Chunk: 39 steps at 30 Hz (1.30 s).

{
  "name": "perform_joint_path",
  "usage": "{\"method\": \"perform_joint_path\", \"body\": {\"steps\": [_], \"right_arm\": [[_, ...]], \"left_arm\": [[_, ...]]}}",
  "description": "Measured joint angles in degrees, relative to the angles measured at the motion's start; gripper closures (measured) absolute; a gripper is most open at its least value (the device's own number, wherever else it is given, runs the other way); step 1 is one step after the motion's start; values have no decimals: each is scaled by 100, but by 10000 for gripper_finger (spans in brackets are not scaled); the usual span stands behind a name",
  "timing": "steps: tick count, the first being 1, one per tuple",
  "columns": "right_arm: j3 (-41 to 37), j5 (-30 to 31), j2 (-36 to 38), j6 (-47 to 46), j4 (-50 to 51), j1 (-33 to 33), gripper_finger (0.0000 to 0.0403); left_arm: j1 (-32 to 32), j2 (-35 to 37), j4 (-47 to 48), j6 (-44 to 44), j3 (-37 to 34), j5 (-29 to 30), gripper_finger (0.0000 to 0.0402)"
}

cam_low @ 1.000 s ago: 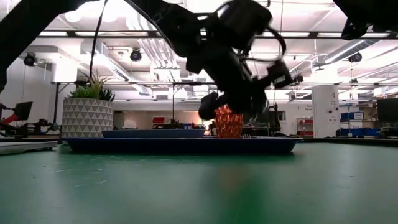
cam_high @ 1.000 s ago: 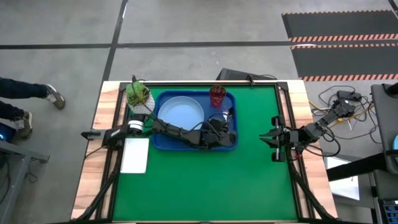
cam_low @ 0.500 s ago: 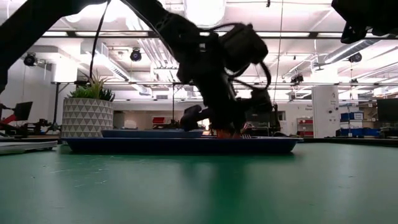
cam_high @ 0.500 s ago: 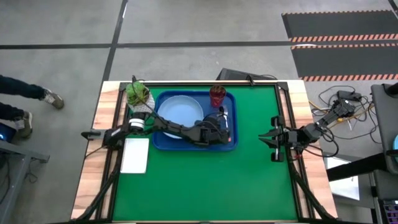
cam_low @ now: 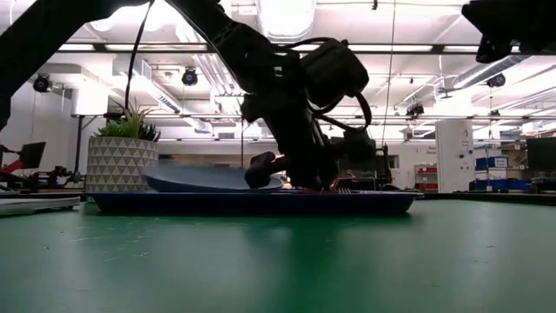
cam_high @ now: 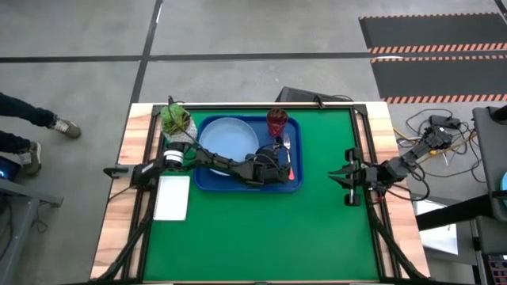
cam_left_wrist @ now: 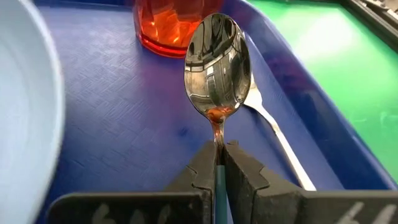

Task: Pick and place plate/cup/fork/spoon on tray
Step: Put the blue spoon on the blue serving tray to the left side of the orange fork

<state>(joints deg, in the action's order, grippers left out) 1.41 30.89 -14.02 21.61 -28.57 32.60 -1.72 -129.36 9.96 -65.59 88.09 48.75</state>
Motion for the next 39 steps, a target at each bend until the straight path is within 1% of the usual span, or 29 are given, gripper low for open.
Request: {"method": "perform_joint_path", "body": {"steps": [4, 13, 16, 19, 23, 26, 33, 39], "right_arm": [[0, 211, 0, 0, 32, 0, 371], [0, 219, 0, -13, 69, 0, 371], [0, 219, 0, -13, 69, 0, 371], [0, 220, 0, -13, 69, 0, 371], [0, 222, 0, -10, 80, 0, 371], [0, 224, 0, -11, 84, 0, 371], [0, 233, 9, 2, 75, 0, 371], [0, 232, 9, -32, 69, 0, 371]], "left_arm": [[0, 57, 1, 33, -5, -2, 400], [0, 87, 4, 40, 18, -9, 400], [0, 131, 4, 166, 24, -20, 400], [0, 209, 2, 191, 24, -24, 400], [0, 367, 9, 467, 24, -24, 400], [0, 469, -5, 466, 7, -17, 400], [-172, 451, -720, 489, 22, -16, 400], [-216, 331, -651, 313, -40, 3, 400]]}}
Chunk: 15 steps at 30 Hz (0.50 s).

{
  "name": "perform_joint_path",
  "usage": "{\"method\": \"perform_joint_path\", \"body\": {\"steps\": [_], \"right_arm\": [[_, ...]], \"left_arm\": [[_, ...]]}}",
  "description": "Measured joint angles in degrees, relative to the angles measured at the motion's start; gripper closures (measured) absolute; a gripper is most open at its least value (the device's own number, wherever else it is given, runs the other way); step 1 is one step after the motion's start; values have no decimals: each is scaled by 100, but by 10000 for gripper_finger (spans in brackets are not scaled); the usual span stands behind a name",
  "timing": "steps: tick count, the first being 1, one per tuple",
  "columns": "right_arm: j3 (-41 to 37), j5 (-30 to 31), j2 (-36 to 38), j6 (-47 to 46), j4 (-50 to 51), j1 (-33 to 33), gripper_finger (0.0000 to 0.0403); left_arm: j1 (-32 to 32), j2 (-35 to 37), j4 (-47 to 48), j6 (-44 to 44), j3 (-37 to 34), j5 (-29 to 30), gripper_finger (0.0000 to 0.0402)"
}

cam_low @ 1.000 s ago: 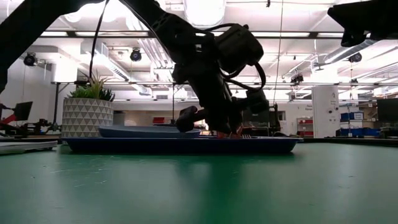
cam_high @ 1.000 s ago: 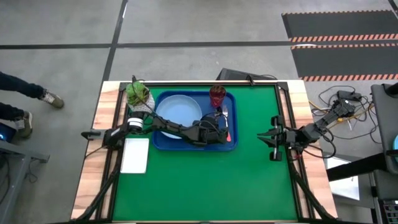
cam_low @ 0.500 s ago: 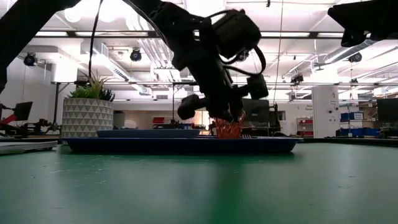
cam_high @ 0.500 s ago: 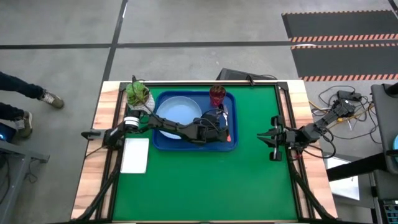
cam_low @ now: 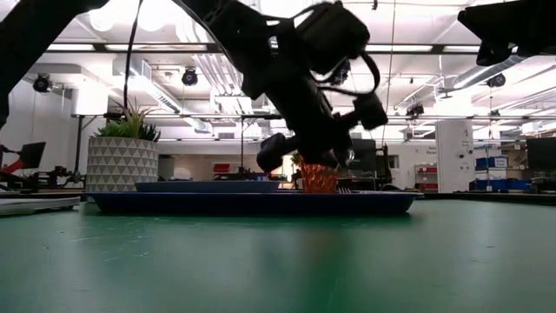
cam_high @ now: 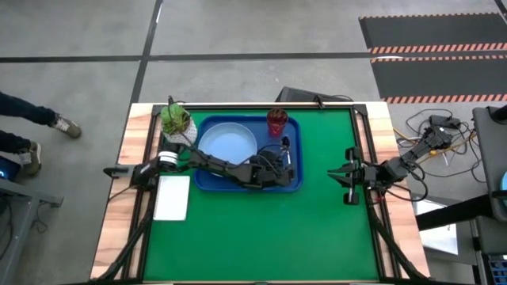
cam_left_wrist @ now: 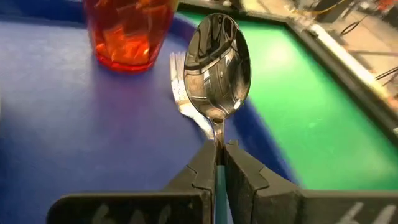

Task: Pick and place plate/cup/fork/spoon on tray
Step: Put the blue spoon on the blue serving tray to the left side of the orange fork

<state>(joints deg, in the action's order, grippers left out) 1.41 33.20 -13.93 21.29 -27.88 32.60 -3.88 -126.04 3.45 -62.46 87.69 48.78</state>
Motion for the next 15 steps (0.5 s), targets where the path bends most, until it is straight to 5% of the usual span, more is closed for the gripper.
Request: {"method": "perform_joint_path", "body": {"steps": [15], "right_arm": [[0, -1, 0, -12, 16, 0, 371]], "left_arm": [[129, -76, 630, -17, -8, 9, 400]]}}
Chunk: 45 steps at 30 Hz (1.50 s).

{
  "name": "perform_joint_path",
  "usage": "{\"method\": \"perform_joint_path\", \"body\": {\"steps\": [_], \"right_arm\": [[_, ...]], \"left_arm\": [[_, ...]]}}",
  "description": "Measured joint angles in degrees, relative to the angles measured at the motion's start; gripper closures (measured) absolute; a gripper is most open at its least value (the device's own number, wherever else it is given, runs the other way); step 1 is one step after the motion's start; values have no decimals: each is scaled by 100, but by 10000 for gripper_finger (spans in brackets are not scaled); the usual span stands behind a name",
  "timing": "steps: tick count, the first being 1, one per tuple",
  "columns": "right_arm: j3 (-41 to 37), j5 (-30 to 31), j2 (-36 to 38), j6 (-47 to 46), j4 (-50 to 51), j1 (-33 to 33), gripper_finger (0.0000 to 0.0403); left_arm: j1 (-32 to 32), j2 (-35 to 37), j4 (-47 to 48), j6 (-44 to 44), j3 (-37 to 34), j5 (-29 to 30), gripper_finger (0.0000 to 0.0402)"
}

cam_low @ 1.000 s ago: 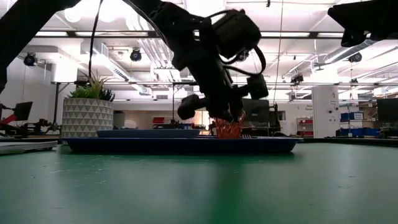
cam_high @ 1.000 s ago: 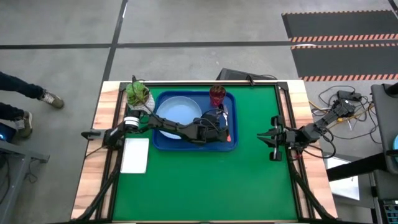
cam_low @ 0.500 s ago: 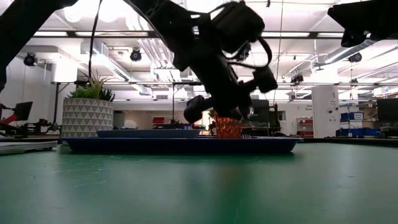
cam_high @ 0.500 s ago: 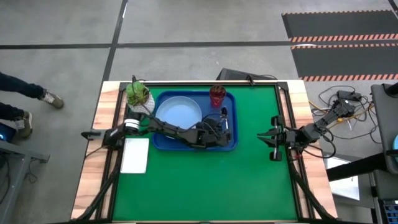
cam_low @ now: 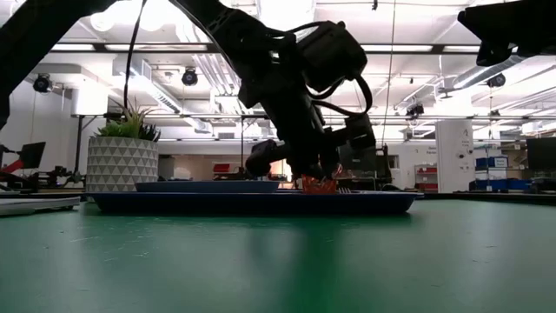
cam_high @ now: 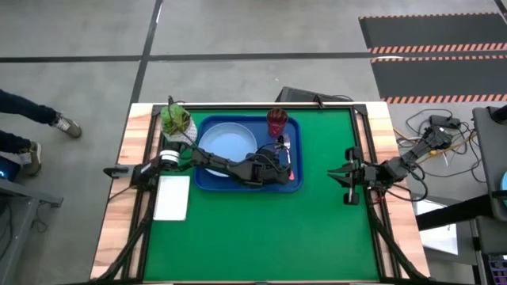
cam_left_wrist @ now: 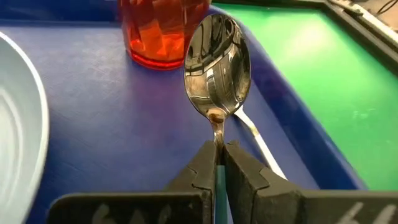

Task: Pick and place plate/cup/fork/spoon on tray
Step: Put the blue spoon on the blue serving tray to the left side of the orange fork

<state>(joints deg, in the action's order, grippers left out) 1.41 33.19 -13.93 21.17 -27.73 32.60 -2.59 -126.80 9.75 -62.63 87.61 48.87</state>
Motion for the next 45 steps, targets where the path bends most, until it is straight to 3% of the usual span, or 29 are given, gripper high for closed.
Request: {"method": "perform_joint_path", "body": {"steps": [12, 26, 32, 38, 41, 45], "right_arm": [[0, -2, 0, 4, 2, 0, 371], [0, -2, -2, -53, 56, 0, 371], [0, -1, -4, -417, 209, 0, 371], [0, 64, -13, -1226, 497, 2, 371], [-2, 144, -28, -1779, 792, 0, 371], [-2, 153, -48, -2612, 1320, 0, 371]], "left_arm": [[28, 1, 35, 1, -2, 97, 364], [-22, 90, 31, 62, -4, 90, 360], [-175, 446, 28, 946, -3, 63, 360], [-431, 974, -26, 2568, 15, 14, 360], [-571, 1228, -28, 3845, 15, -580, 360], [-740, 1568, -12, 5388, 13, -2505, 361]]}}
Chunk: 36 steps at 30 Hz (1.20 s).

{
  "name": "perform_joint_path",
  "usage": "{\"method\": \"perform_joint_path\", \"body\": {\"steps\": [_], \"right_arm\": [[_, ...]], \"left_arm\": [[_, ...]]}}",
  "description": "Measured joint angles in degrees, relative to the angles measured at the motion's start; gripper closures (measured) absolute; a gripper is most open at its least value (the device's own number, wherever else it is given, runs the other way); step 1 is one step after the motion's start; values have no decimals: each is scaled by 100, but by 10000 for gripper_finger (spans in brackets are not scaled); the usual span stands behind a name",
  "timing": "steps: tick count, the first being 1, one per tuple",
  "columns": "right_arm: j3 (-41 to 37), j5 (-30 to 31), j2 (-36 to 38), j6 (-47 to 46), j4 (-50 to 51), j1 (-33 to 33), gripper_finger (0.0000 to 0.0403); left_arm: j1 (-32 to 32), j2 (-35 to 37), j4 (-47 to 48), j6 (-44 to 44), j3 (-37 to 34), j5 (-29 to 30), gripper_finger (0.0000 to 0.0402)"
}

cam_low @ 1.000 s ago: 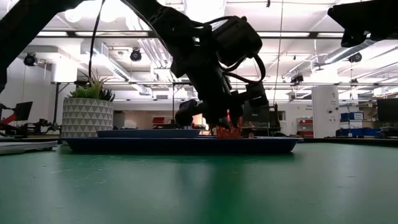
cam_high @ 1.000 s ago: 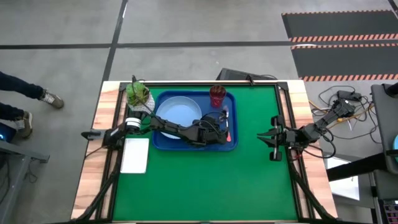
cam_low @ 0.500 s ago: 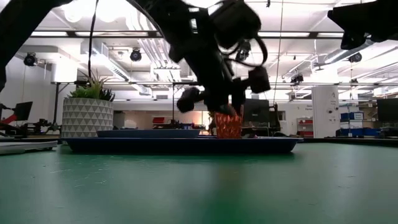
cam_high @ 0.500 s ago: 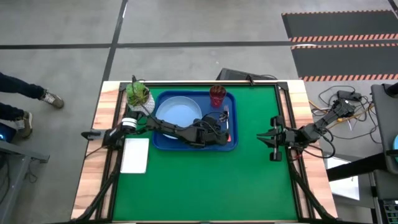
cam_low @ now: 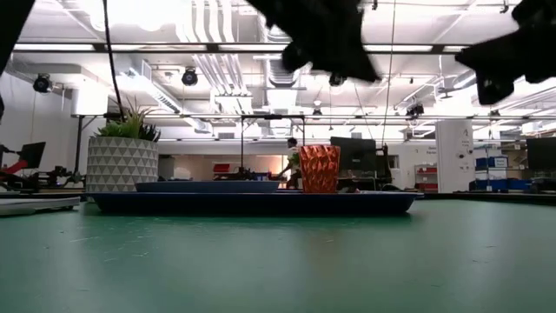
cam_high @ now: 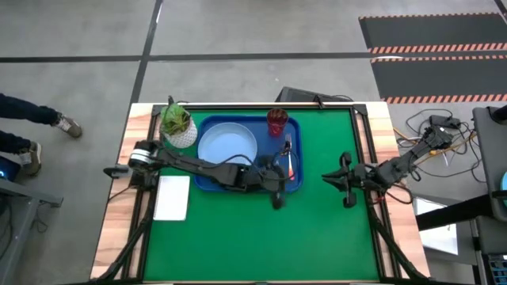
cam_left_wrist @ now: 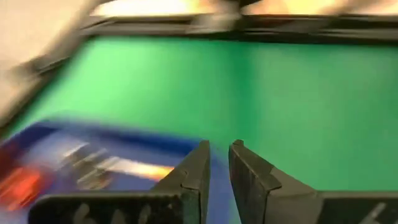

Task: Pick and place plate/cup/fork/spoon on tray
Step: Put the blue spoon on the blue serving tray to the left side of the orange fork

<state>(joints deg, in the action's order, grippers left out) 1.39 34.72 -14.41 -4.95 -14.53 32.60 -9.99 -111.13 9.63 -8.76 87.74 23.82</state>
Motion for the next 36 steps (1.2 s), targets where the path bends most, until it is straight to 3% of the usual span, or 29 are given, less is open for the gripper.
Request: {"method": "perform_joint_path", "body": {"steps": [3, 5, 9, 14, 21, 29, 36], "right_arm": [[0, 0, 0, -725, 438, 0, 371], [0, -7, 0, -1254, 739, 0, 371], [-60, -23, -64, -2380, 1029, 2, 371], [-66, 191, -387, -3165, 710, 2, 371], [-54, 658, -1036, -3058, -778, 0, 371], [578, 1579, -1911, -3228, -843, 0, 371], [1463, 1817, -2661, -3485, -500, -241, 372]], "left_arm": [[-133, 168, 51, 906, -1, -1352, 361], [-232, 251, 67, 1397, -6, -1730, 361], [-388, 539, 380, 1993, -138, -1755, 362], [-436, 1231, 243, 2371, -851, -1738, 362], [-385, 2503, -1375, 3138, -2426, -1705, 362], [-263, 3606, -3371, 4025, -3823, -1206, 362], [-235, 4182, -3923, 4809, -4311, -1140, 362]]}}
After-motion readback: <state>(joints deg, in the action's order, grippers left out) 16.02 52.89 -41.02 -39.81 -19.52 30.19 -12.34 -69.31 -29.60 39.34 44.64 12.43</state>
